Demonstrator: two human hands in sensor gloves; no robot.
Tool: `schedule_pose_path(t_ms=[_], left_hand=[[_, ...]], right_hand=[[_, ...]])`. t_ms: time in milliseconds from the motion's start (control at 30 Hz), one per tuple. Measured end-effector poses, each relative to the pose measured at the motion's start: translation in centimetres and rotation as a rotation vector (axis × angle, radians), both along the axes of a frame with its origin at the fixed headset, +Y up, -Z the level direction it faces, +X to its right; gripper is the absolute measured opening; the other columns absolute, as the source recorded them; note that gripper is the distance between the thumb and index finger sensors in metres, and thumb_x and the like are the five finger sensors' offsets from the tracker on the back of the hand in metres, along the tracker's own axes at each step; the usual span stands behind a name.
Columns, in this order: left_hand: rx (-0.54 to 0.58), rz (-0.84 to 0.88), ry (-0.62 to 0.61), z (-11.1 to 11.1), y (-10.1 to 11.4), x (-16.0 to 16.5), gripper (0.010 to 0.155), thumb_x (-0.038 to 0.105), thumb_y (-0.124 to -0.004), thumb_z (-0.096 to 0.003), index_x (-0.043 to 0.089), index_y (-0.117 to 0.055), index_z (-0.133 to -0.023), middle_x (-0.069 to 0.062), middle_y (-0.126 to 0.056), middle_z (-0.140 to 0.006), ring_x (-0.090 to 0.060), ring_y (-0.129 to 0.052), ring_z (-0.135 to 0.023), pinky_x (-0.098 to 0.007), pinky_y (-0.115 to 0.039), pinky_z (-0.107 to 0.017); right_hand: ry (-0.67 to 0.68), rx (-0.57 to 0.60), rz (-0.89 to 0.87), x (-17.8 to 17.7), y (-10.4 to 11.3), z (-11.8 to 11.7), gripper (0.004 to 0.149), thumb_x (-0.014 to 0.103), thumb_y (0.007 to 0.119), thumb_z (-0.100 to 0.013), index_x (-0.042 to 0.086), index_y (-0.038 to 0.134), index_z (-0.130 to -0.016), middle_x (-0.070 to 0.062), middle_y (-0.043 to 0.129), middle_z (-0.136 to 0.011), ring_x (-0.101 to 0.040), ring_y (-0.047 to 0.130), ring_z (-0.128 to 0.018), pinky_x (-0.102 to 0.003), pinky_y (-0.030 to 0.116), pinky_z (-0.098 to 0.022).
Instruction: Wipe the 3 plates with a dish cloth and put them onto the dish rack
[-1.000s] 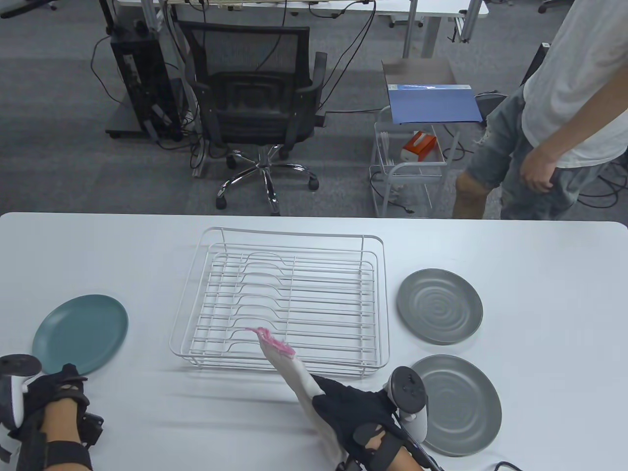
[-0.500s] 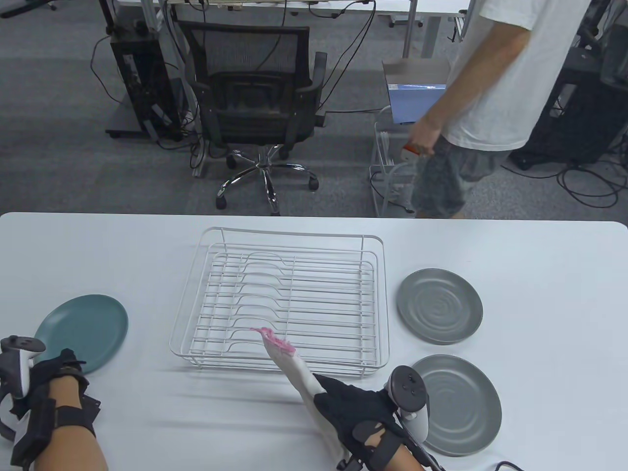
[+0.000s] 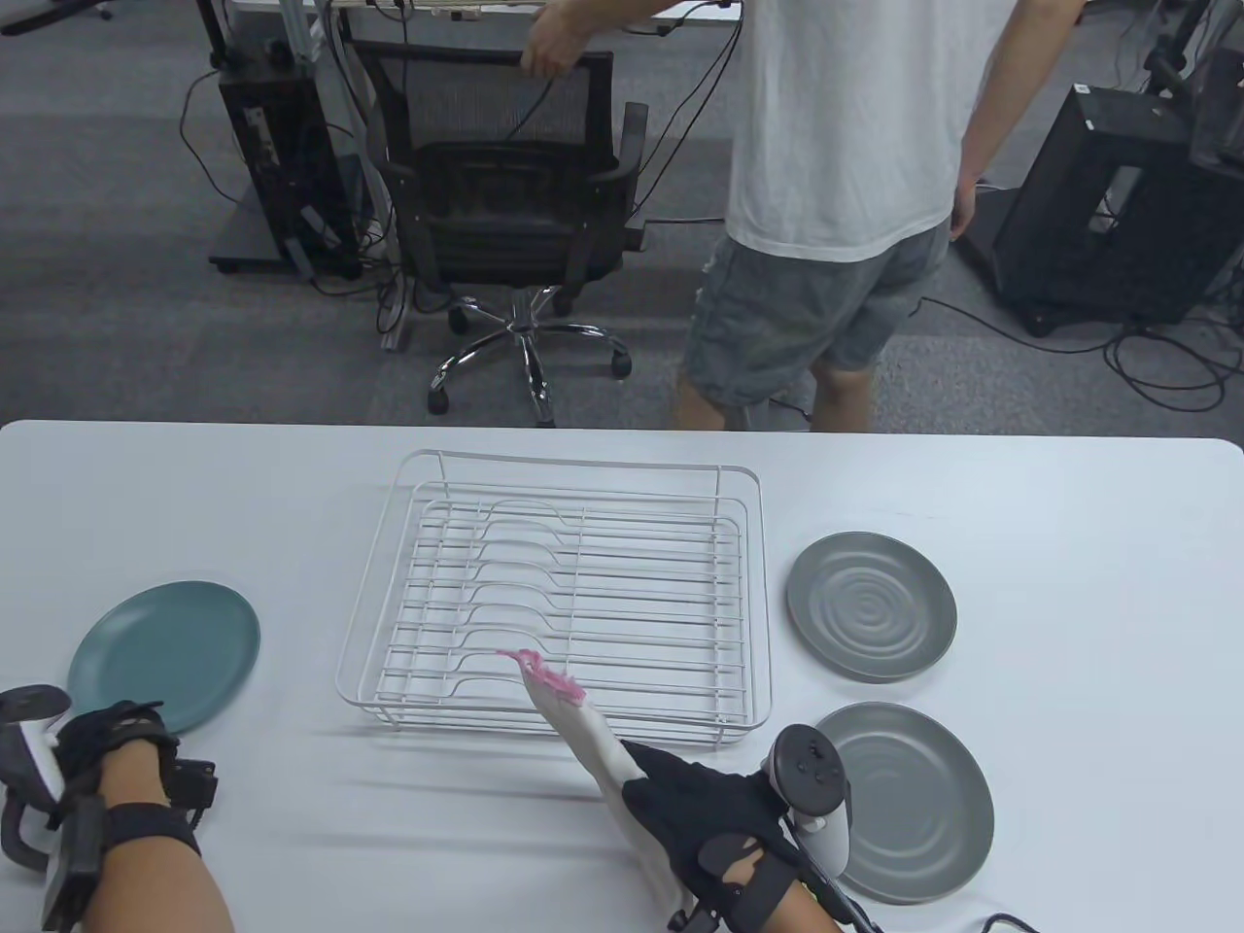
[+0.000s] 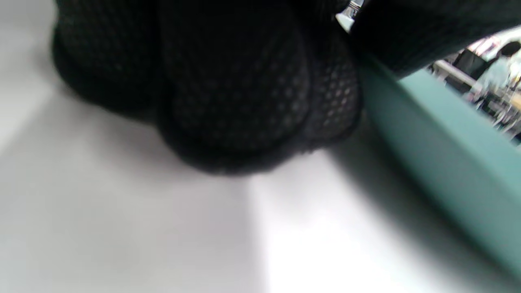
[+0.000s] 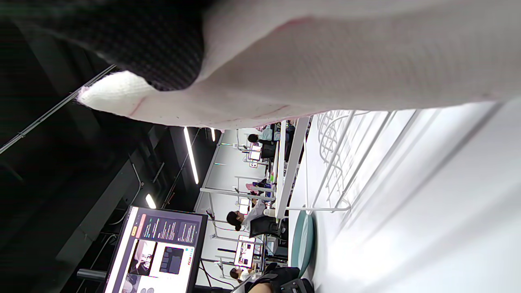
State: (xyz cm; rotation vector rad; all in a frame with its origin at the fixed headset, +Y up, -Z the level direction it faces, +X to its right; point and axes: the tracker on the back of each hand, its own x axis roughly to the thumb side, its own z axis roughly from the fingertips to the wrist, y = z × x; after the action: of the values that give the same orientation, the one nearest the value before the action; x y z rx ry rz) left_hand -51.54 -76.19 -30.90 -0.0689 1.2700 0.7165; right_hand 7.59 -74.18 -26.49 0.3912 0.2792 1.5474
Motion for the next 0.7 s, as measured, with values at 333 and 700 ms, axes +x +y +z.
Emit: schedule_pose_path(t_ms=[333, 700], left_hand=[[0.404, -0.052, -0.182, 0.4, 5.6, 3.6, 0.049, 0.040, -0.073, -0.0549, 0.012, -0.058, -0.091, -0.005, -0.103, -0.064, -0.014, -0.115, -0.029, -0.043, -0.093, -0.039], [0.843, 0.059, -0.575, 3.0, 13.1, 13.9, 0.046, 0.036, -0.075, -0.0548, 0.020, -0.061, -0.096, -0.009, -0.103, -0.071, -0.021, -0.115, -0.030, -0.047, -0.090, -0.040]], right_hand=[[-0.018, 0.033, -0.033, 0.0, 0.1, 0.1, 0.053, 0.036, 0.080, -0.047, 0.004, 0.077, -0.089, -0.026, 0.069, -0.092, -0.052, 0.064, -0.083, -0.063, 0.062, -0.057], [-0.185, 0.197, -0.110, 0.6, 1.7, 1.0, 0.052, 0.036, 0.081, -0.047, 0.004, 0.078, -0.088, -0.026, 0.070, -0.091, -0.053, 0.066, -0.081, -0.063, 0.063, -0.056]])
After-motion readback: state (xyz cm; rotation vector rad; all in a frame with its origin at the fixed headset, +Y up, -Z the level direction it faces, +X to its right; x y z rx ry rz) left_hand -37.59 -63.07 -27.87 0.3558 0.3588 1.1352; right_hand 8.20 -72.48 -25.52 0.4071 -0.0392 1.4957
